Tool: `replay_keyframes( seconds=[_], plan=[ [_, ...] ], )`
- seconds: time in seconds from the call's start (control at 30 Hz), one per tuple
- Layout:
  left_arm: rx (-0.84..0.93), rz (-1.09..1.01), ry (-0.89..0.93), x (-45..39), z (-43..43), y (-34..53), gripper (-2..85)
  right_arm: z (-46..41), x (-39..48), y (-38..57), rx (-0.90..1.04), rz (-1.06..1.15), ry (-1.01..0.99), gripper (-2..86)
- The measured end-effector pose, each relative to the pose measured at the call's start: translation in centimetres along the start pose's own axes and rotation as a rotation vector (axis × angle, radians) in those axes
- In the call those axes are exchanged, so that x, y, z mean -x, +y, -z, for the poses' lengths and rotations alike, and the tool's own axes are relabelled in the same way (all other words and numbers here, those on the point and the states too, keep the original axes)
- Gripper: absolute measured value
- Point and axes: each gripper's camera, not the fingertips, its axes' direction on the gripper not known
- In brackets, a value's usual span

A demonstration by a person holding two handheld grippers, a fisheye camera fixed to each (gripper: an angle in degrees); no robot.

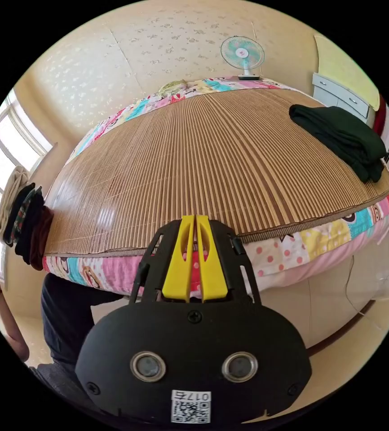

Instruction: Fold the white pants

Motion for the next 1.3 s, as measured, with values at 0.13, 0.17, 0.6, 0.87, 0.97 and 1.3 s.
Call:
replay_keyframes(
  seconds=[0.13,0.17,0.6,0.87,0.97,1.3],
  plan=[
    [-0.169,0.224,0.102,4.8,3.1,5.0,17.2,2.5,-4.4,0.2,-0.032,-0.061,-0.18,0.5],
    [-0.204,0.268,0.089,5.7,3.7,5.8,16.0,2.8,-5.2,0.3,-0.039,-0.077,-0.214,0.5],
    [-0.187,0.47,0.267,12.6,3.8,6.1,13.6,7.1,-8.6,-1.1,-0.03,-0.051,-0.314,0.5],
    [-0.174,0.476,0.157,11.9,1.2,3.3,11.4,8.3,-12.0,-1.5,-0.036,-0.102,-0.44,0.5],
    [-0.195,0.466,0.112,10.3,0.8,2.9,12.0,8.6,-13.0,-1.6,-0.041,-0.121,-0.476,0.5],
    [-0.255,0.361,0.534,1.5,-1.7,-2.6,0.7,8.5,-13.2,-2.2,-0.039,-0.102,-0.477,0.4]
  ],
)
